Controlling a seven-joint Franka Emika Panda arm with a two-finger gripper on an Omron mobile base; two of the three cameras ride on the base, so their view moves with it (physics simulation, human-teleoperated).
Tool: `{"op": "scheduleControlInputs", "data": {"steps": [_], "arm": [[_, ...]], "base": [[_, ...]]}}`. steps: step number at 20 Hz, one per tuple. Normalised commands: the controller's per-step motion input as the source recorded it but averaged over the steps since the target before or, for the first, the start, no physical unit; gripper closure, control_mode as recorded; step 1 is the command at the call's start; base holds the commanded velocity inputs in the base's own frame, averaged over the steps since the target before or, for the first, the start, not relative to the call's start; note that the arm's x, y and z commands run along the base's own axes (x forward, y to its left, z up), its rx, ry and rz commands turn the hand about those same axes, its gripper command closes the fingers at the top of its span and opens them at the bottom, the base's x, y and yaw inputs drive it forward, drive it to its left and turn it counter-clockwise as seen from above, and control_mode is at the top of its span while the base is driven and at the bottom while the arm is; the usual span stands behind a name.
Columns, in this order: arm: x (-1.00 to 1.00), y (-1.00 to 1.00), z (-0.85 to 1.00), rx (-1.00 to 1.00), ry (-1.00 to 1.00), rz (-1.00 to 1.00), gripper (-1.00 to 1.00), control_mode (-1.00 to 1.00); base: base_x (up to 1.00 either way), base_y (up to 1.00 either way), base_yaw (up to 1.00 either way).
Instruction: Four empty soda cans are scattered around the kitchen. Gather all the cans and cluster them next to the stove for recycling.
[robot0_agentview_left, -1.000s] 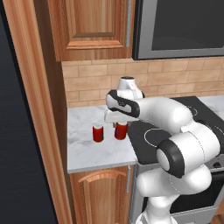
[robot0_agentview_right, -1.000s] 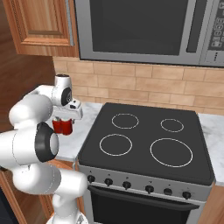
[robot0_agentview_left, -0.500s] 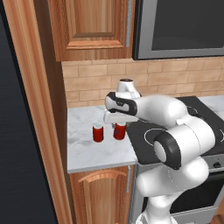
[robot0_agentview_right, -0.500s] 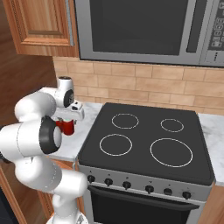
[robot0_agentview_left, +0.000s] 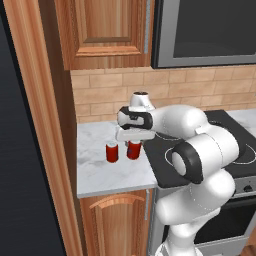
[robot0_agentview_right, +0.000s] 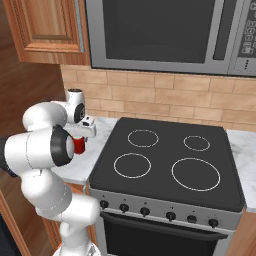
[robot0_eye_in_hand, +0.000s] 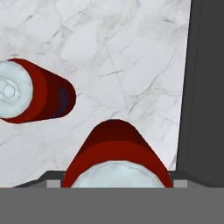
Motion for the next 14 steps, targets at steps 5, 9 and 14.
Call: {"op": "scheduleControlInputs", "data": {"steps": [5, 9, 14], "arm": [[0.22, 0.09, -0.17, 0.0, 0.0, 0.0, 1.0, -1.0], [0.18, 0.07, -0.19, 0.0, 0.0, 0.0, 1.0, -1.0], [0.15, 0.04, -0.15, 0.0, 0.0, 0.0, 1.0, -1.0]], "base": [[0.0, 0.0, 0.0], [0.0, 0.0, 0.0], [0.0, 0.0, 0.0]]}}
